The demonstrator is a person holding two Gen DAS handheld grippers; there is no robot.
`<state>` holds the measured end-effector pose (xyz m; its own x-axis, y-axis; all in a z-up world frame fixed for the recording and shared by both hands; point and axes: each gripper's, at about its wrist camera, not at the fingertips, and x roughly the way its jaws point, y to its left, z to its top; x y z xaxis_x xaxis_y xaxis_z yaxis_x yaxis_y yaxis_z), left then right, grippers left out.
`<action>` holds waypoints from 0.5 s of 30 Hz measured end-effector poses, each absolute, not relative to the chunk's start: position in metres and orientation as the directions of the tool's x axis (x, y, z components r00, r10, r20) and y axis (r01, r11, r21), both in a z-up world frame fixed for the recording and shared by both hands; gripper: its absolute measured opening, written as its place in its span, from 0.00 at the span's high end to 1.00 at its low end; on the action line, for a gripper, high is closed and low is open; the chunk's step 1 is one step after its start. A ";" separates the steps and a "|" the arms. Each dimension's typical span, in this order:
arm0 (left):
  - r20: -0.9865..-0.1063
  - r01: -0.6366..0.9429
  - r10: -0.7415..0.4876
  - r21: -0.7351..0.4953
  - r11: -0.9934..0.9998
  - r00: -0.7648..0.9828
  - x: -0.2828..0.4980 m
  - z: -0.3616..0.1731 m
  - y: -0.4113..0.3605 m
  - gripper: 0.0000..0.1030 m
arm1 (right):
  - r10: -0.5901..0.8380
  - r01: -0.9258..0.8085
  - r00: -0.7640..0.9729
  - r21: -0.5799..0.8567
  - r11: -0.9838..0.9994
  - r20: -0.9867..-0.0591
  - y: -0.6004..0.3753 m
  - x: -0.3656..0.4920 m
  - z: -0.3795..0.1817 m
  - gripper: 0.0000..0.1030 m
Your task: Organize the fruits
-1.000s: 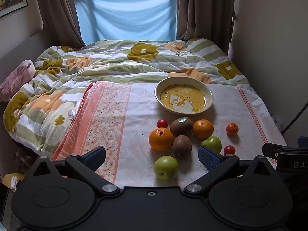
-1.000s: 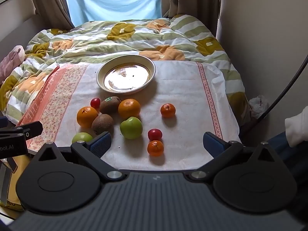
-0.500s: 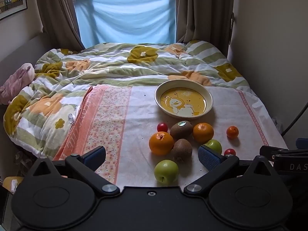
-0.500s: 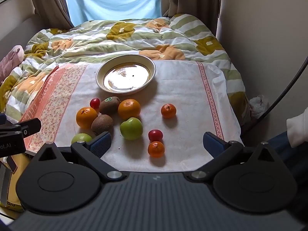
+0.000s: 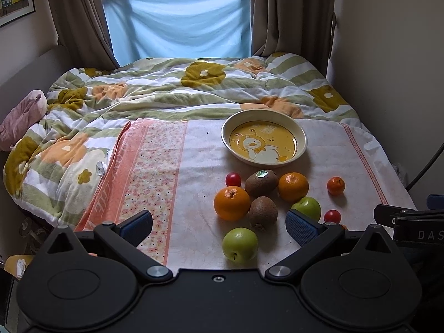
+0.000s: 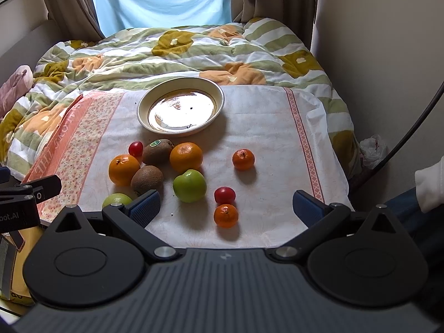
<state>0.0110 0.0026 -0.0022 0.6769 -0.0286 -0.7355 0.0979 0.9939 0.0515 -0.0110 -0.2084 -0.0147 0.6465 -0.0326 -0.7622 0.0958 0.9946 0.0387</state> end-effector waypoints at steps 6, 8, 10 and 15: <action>-0.740 0.104 -0.031 0.053 0.993 0.672 0.012 -0.004 0.002 0.00 | -0.032 0.095 0.644 0.038 0.995 -0.764 -0.209 -0.010 -0.015 0.00; -0.740 0.105 -0.031 0.053 0.993 0.672 0.013 -0.004 0.002 0.00 | -0.034 0.096 0.644 0.037 0.995 -0.764 -0.209 -0.010 -0.015 0.00; -0.741 0.105 -0.030 0.055 0.993 0.671 0.013 -0.004 0.003 0.00 | -0.033 0.096 0.644 0.038 0.995 -0.764 -0.209 -0.010 -0.015 0.00; -0.741 0.104 -0.030 0.054 0.993 0.671 0.013 -0.005 0.003 0.00 | -0.033 0.095 0.643 0.037 0.995 -0.765 -0.209 -0.010 -0.014 0.00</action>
